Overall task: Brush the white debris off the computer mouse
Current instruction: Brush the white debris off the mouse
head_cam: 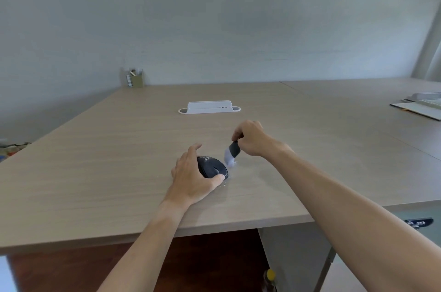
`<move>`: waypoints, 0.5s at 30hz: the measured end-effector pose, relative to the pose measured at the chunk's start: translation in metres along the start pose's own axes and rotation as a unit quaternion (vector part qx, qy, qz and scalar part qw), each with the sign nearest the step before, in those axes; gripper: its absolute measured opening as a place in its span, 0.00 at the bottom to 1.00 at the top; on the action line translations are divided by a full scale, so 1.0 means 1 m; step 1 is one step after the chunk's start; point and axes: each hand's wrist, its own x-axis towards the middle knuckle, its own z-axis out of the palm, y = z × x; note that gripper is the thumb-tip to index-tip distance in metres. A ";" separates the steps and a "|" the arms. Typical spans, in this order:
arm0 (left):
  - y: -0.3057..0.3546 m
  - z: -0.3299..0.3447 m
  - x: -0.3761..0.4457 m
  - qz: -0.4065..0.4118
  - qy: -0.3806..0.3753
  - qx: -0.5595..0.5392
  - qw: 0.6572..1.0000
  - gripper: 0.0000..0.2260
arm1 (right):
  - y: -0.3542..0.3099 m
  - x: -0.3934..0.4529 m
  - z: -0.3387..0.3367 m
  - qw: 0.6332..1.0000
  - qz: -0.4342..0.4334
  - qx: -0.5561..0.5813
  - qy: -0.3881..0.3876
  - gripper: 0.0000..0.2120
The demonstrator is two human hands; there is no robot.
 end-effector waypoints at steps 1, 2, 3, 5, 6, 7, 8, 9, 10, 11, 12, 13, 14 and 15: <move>0.000 0.000 0.000 0.001 -0.002 0.003 1.000 0.42 | 0.000 0.000 -0.001 1.000 0.000 0.010 0.012 0.19; 0.000 0.001 0.000 0.003 -0.004 0.009 1.000 0.42 | -0.003 -0.001 -0.001 0.999 -0.002 0.031 0.020 0.20; 0.001 0.002 0.000 0.003 -0.003 0.016 1.000 0.43 | -0.007 -0.003 -0.001 0.998 -0.004 0.060 0.021 0.19; 0.001 0.003 0.000 0.001 0.003 0.027 1.000 0.44 | -0.015 -0.009 0.001 0.992 0.000 0.124 -0.009 0.18; 0.001 0.003 0.000 0.000 0.005 0.029 1.000 0.45 | -0.017 -0.011 0.002 0.990 0.004 0.140 -0.034 0.17; 0.001 0.004 0.000 -0.003 0.006 0.027 1.000 0.45 | -0.018 -0.011 0.003 0.990 0.003 0.132 -0.053 0.18; 0.000 0.004 0.001 -0.005 0.006 0.023 1.000 0.45 | -0.017 -0.010 0.004 0.993 -0.002 0.105 -0.059 0.18; 0.000 0.004 0.001 -0.007 0.006 0.016 1.000 0.45 | -0.015 -0.009 0.004 0.996 -0.006 0.073 -0.053 0.19; 0.000 0.003 0.002 -0.007 0.005 0.010 1.000 0.45 | -0.013 -0.007 0.002 0.998 -0.007 0.044 -0.038 0.20; -0.001 0.003 0.002 -0.005 0.004 0.004 1.000 0.44 | -0.010 -0.006 0.001 0.999 -0.005 0.027 -0.023 0.21; -0.001 0.003 0.002 -0.004 0.001 0.001 1.000 0.44 | -0.008 -0.004 -0.001 1.000 -0.002 0.021 -0.009 0.21; -0.001 0.003 0.001 -0.002 -0.001 -0.001 1.000 0.43 | -0.006 -0.003 -0.002 1.000 0.002 0.028 0.002 0.21; -0.002 0.002 0.001 0.000 -0.003 0.001 1.000 0.43 | -0.006 -0.003 -0.003 0.999 0.005 0.044 0.009 0.21; -0.001 0.002 0.002 0.004 -0.004 0.006 1.000 0.43 | -0.006 -0.004 -0.003 0.998 0.007 0.065 0.013 0.21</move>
